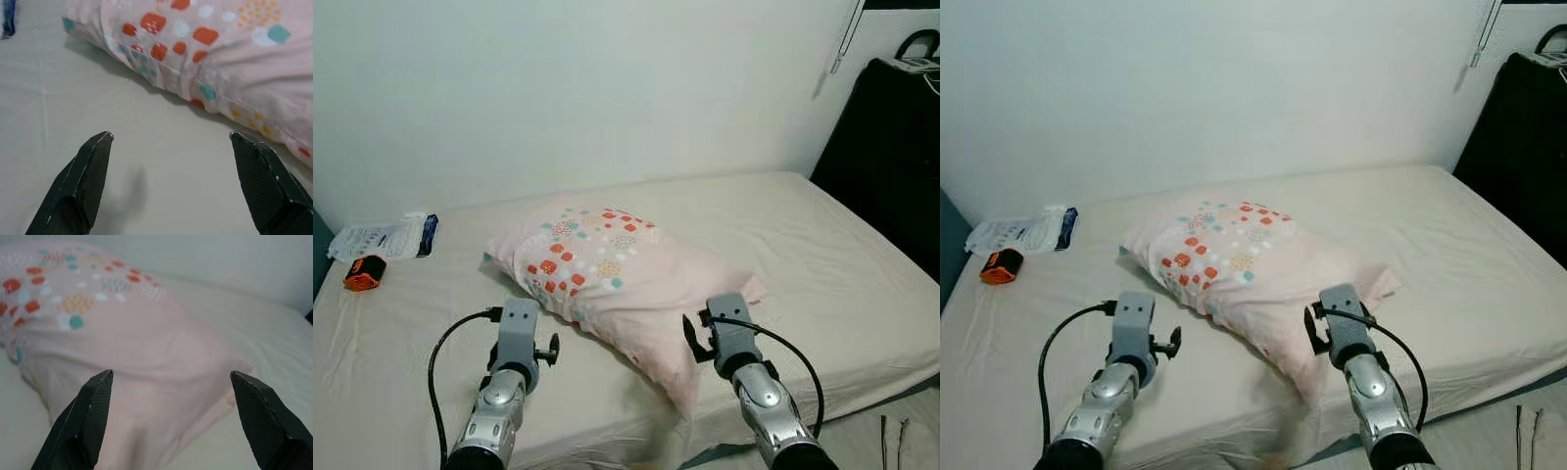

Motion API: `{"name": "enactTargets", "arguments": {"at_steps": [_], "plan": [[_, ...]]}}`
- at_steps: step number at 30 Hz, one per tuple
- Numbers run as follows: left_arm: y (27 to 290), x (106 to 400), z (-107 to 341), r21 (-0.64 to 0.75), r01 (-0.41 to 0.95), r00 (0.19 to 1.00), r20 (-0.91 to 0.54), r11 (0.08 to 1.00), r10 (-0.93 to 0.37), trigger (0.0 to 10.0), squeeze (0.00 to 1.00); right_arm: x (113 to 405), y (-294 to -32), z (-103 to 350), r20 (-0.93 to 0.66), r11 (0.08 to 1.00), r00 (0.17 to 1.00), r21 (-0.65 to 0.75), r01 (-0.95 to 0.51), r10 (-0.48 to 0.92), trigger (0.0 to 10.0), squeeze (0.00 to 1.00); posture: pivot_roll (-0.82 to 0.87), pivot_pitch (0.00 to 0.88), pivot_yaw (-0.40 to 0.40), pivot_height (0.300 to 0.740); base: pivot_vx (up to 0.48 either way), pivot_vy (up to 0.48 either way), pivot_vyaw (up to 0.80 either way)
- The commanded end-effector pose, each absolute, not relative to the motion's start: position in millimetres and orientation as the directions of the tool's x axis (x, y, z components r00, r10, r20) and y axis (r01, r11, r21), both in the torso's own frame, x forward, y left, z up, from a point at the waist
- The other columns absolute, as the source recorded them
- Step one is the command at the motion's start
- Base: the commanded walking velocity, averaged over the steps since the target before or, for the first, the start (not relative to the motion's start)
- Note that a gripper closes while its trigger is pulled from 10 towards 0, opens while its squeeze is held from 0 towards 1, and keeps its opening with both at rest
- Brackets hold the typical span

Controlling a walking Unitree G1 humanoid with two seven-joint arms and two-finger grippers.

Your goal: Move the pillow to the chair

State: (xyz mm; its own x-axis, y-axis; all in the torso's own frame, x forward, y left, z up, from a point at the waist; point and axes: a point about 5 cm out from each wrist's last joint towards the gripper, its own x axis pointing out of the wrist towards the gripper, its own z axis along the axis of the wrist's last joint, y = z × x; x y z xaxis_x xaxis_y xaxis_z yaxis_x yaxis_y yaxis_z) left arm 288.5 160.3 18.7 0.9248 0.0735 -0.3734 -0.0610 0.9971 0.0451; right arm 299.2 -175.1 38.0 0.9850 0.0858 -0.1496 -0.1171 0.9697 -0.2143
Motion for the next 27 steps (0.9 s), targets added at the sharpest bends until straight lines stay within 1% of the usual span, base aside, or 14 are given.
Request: {"name": "enactTargets", "arguments": {"at_steps": [1, 6, 7, 9, 10, 11, 12, 14, 15, 16, 17, 23, 27], "plan": [[158.7, 293.1, 27.6, 0.019, -0.086, 0.939, -0.332, 0.996, 0.087, 10.0, 0.0, 307.8, -174.4, 46.7, -0.12, 0.984, 0.991, -0.158, -0.084, 0.065, 10.0, 0.0, -0.08, 0.04, 0.009, 0.74, 0.0, 0.0, 0.0], [161.3, 294.8, 31.2, 0.015, -0.09, 0.944, -0.317, 0.996, 0.09, 10.0, 0.0, 309.8, -171.1, 45.8, -0.136, 0.987, 0.988, -0.136, -0.09, 0.071, 10.0, 0.0, -0.07, 0.047, -0.007, 0.74, 0.0, 0.0, 0.0], [163.6, 293.3, 30.4, 0.028, -0.083, 0.945, -0.315, 0.996, 0.087, 10.0, 0.0, 305.6, -167.9, 39.7, -0.166, 0.987, 0.983, -0.119, -0.105, 0.084, 10.0, 0.0, -0.06, 0.045, -0.07, 0.74, 0.0, 0.0, 0.0], [164.0, 292.7, 29.9, 0.031, -0.081, 0.945, -0.315, 0.996, 0.087, 10.0, 0.0, 304.3, -167.3, 37.7, -0.176, 0.988, 0.981, -0.113, -0.107, 0.086, 10.0, 0.0, -0.06, 0.045, -0.07, 0.74, 0.0, 0.0, 0.0], [163.6, 292.8, 30.5, 0.042, -0.07, 0.947, -0.311, 0.997, 0.08, 10.0, 0.0, 303.5, -165.5, 37.3, -0.181, 0.983, 0.977, -0.123, -0.139, 0.116, 10.0, 0.0, -0.05, 0.043, -0.062, 0.74, 0.0, 0.0, 0.0], [163.7, 293.0, 31.8, 0.053, -0.064, 0.949, -0.305, 0.997, 0.077, 10.0, 0.0, 303.3, -163.6, 38.6, -0.173, 0.97, 0.973, -0.163, -0.183, 0.155, 10.0, 0.0, -0.05, 0.043, -0.062, 0.74, 0.0, 0.0, 0.0], [167.2, 292.3, 33.3, 0.051, -0.084, 0.949, -0.299, 0.995, 0.095, 10.0, 0.0, 303.4, -166.4, 38.1, -0.174, 0.967, 0.974, -0.182, -0.177, 0.145, 10.0, 0.0, -0.04, 0.05, -0.013, 0.74, 0.0, 0.0, 0.0], [169.8, 291.7, 34.2, 0.048, -0.1, 0.949, -0.296, 0.994, 0.11, 10.0, 0.0, 303.5, -168.8, 37.7, -0.174, 0.967, 0.976, -0.193, -0.167, 0.134, 10.0, 0.0, -0.04, 0.05, -0.013, 0.74, 0.0, 0.0, 0.0], [172.7, 291.1, 34.8, 0.037, -0.115, 0.946, -0.3, 0.993, 0.121, 10.0, 0.0, 305.0, -174.2, 38.0, -0.174, 0.982, 0.982, -0.154, -0.107, 0.08, 10.0, 0.0, -0.05, 0.046, -0.007, 0.74, 0.0, 0.0, 0.0], [172.7, 291.1, 34.8, 0.037, -0.115, 0.946, -0.3, 0.993, 0.121, 10.0, 0.0, 305.0, -174.2, 38.0, -0.174, 0.982, 0.982, -0.154, -0.107, 0.08, 10.0, 0.0, -0.05, 0.046, -0.007, 0.74, 0.0, 0.0, 0.0], [171.3, 290.8, 34.2, 0.045, -0.096, 0.947, -0.303, 0.994, 0.105, 10.0, 0.0, 305.6, -177.0, 39.3, -0.163, 0.988, 0.985, -0.134, -0.071, 0.049, 10.0, 0.0, -0.06, 0.038, 0.003, 0.74, 0.0, 0.0, 0.0], [167.3, 293.7, 36.3, 0.039, -0.084, 0.95, -0.299, 0.996, 0.092, 10.0, 0.0, 304.9, -176.7, 39.3, -0.161, 0.989, 0.986, -0.133, -0.07, 0.048, 10.0, 0.0, -0.06, 0.04, 0.004, 0.74, 0.0, 0.0, 0.0], [160.0, 298.9, 38.8, 0.026, -0.049, 0.955, -0.292, 0.998, 0.054, 10.0, 0.0, 301.4, -175.2, 37.2, -0.164, 0.987, 0.985, -0.141, -0.082, 0.059, 10.0, 0.0, -0.07, 0.043, 0.001, 0.74, 0.0, -0.464, 0.0]]}}
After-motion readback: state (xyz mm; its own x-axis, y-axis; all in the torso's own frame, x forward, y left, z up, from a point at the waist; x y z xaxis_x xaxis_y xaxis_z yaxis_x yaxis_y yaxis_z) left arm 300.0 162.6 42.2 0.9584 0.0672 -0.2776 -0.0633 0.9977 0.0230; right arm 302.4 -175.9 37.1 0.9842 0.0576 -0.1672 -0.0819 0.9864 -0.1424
